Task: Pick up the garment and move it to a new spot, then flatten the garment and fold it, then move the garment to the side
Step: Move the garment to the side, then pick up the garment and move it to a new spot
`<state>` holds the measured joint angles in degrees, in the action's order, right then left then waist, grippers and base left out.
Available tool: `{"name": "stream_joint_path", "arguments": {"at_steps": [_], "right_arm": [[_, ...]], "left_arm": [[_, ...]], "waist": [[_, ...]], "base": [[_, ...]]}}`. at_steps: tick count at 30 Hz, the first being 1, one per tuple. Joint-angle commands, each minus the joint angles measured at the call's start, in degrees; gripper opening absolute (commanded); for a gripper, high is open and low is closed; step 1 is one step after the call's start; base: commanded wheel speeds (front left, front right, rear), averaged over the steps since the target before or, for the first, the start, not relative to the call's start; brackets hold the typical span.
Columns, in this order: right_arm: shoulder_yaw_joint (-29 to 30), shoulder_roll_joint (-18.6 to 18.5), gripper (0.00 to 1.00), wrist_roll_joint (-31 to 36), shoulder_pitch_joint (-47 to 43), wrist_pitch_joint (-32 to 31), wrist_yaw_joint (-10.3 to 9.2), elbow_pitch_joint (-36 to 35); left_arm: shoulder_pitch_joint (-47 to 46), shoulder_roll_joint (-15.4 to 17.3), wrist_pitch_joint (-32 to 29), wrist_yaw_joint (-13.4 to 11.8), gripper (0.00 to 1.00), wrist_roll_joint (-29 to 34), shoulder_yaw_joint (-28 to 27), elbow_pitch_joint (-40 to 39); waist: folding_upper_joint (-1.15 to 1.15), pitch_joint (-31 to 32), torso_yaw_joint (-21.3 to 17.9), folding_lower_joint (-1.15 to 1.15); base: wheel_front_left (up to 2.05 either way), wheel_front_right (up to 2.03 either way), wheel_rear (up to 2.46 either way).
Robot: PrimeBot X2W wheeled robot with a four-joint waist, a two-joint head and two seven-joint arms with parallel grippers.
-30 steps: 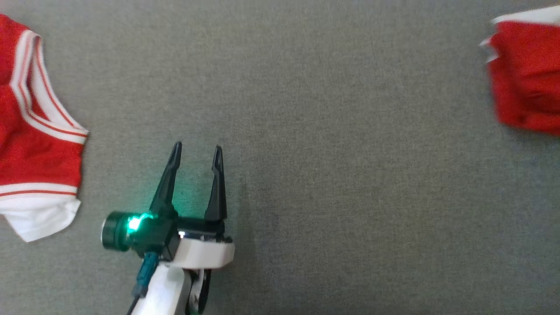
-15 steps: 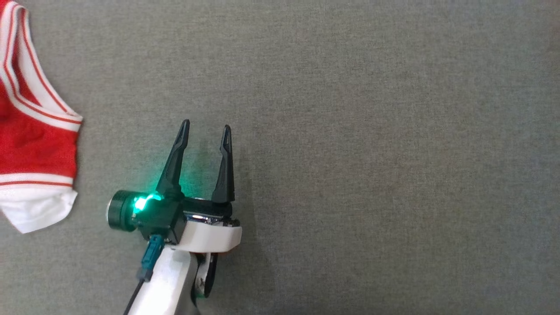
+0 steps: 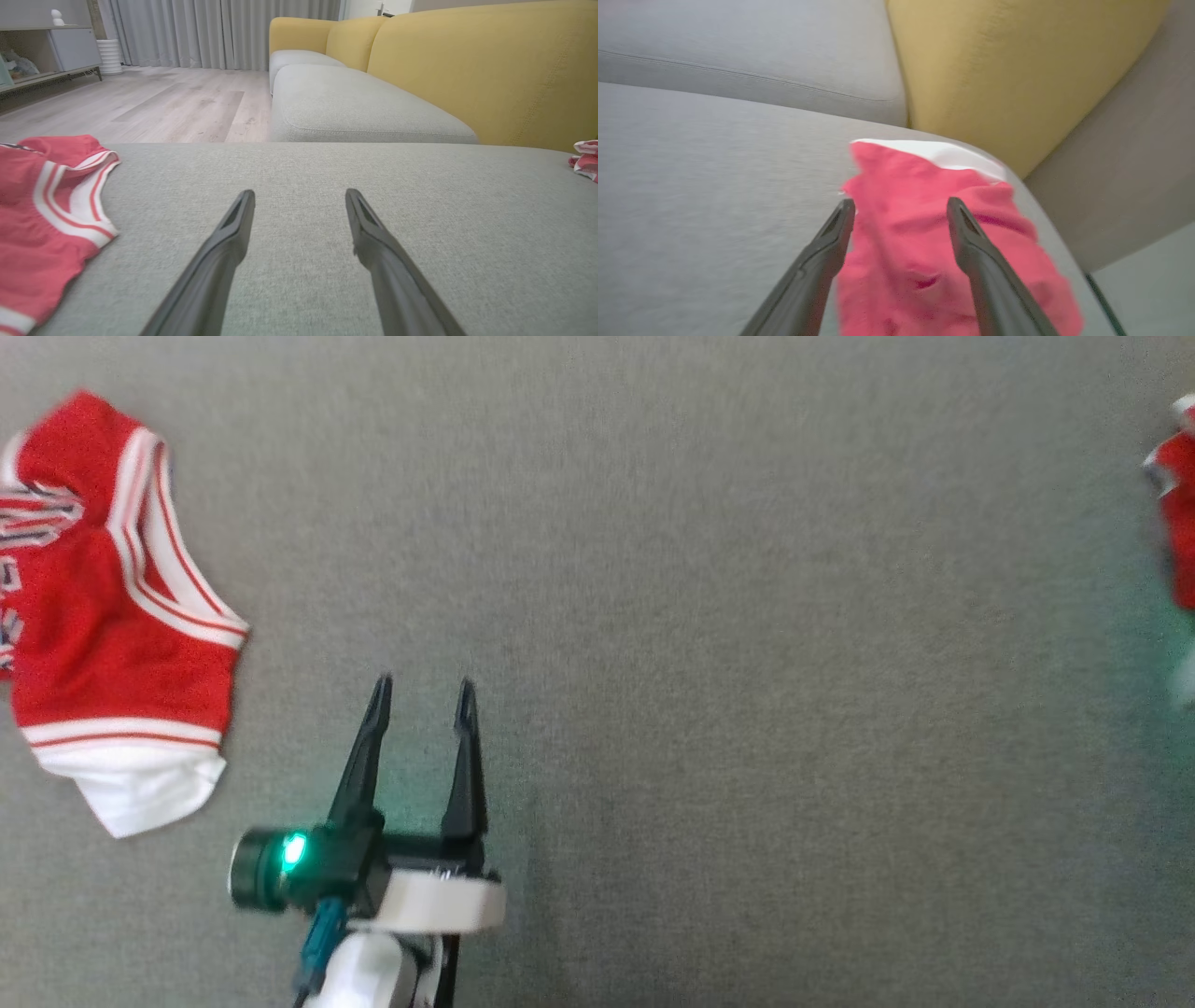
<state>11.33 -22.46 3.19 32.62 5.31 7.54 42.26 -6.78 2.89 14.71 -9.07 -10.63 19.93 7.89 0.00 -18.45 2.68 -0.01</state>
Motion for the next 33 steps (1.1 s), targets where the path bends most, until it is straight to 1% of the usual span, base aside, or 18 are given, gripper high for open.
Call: {"name": "stream_joint_path", "arguments": {"at_steps": [1,4,7,10,12,17,21,27,33], "right_arm": [[-1.1,-0.2,1.0,0.0,-1.9,1.5,-0.05,-1.9],[-4.1,6.4,1.0,-1.8,-5.9,5.7,-0.05,-2.1],[-7.4,11.3,1.0,-5.1,-9.5,8.4,-0.05,-2.3],[-11.1,14.8,1.0,-8.0,-13.3,9.5,-0.05,-4.0],[-13.0,16.2,1.0,-9.8,-16.1,9.6,-0.05,-7.0],[-16.7,18.2,1.0,-13.6,-23.9,9.7,-0.05,-18.0],[-18.4,18.7,1.0,-13.8,-29.4,9.7,-0.05,-23.7],[-19.6,18.9,1.0,-11.3,-35.5,9.7,-0.05,-28.0],[-20.4,18.9,1.0,-10.2,-37.7,9.7,-0.05,-28.9]], "left_arm": [[0.6,0.0,0.3,-0.2,1.0,0.1,-2.2,-1.4],[3.2,0.0,0.3,-0.2,1.0,0.1,-3.4,-1.1],[5.8,0.0,0.3,0.0,1.0,0.3,-4.6,-0.7],[8.3,0.0,0.3,-0.2,1.0,0.4,-5.7,-0.6],[10.0,0.0,0.3,-0.3,1.0,0.6,-6.3,-0.5],[13.0,0.0,0.3,-0.4,1.0,1.3,-7.9,-0.8],[14.4,0.0,0.3,-0.4,1.0,2.2,-8.9,-1.2],[15.7,0.0,0.3,0.0,1.0,3.2,-10.1,-1.4],[16.3,0.0,0.3,0.6,1.0,4.0,-10.6,-1.5]], "waist": [[0.0,4.3,-0.3,0.01],[0.0,8.4,-0.7,0.01],[0.0,12.1,-1.0,0.01],[0.0,15.7,-1.3,0.01],[0.0,18.1,-1.5,0.01],[0.0,21.2,-2.2,0.01],[0.0,23.4,-2.1,0.01],[0.0,25.2,-1.6,0.01],[0.0,25.8,-1.4,0.01]], "base": [[0.0,0.0,0.0],[0.0,0.0,0.0],[0.0,0.0,0.0],[0.0,0.0,0.0],[0.0,0.0,0.0],[0.0,0.0,0.0],[0.0,0.0,0.0],[0.0,0.0,0.0],[0.0,0.0,0.0]]}}
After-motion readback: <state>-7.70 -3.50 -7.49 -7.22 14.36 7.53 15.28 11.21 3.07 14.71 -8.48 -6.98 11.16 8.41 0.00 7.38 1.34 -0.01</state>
